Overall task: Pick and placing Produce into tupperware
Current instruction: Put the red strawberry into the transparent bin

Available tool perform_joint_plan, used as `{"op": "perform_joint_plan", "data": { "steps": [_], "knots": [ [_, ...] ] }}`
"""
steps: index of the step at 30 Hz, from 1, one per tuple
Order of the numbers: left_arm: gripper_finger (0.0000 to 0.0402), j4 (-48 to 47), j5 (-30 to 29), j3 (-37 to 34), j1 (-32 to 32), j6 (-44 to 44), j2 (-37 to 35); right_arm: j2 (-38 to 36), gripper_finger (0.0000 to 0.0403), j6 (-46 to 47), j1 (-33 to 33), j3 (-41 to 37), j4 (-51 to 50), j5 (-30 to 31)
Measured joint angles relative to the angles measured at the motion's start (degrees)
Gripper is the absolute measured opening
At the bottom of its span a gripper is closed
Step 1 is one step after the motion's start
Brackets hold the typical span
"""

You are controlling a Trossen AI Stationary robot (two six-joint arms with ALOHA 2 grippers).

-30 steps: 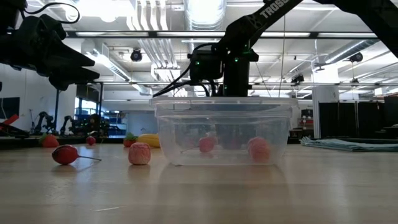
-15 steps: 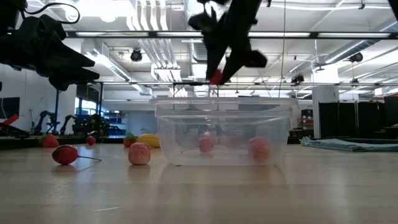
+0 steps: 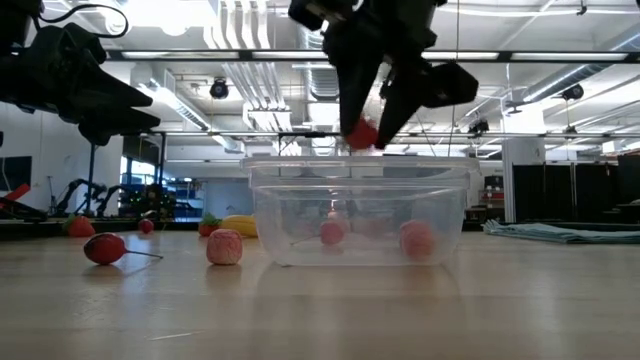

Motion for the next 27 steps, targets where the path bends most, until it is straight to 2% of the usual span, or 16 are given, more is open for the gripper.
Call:
{"op": "perform_joint_plan", "data": {
  "steps": [6, 10, 15, 18, 27],
  "knots": [
    [0.0258, 0.0, 0.0, 0.0, 0.0, 0.0, 0.0, 1.9, 0.0233, 0.3, -0.1, -0.1, -0.1, 0.3],
    [0.0258, 0.0, 0.0, 0.0, 0.0, 0.0, 0.0, 0.6, 0.0265, -2.3, -2.0, -0.1, -2.2, 5.2],
    [0.0258, 0.0, 0.0, 0.0, 0.0, 0.0, 0.0, -2.9, 0.0272, -16.8, -7.3, 0.0, -4.5, 9.2],
    [0.0258, 0.0, 0.0, 0.0, 0.0, 0.0, 0.0, -3.9, 0.0262, -19.6, -11.2, 0.7, -5.5, 8.2],
    [0.0258, 0.0, 0.0, 0.0, 0.0, 0.0, 0.0, -3.6, 0.0249, -48.3, -22.8, 2.9, -9.0, 4.4]
  ]
}}
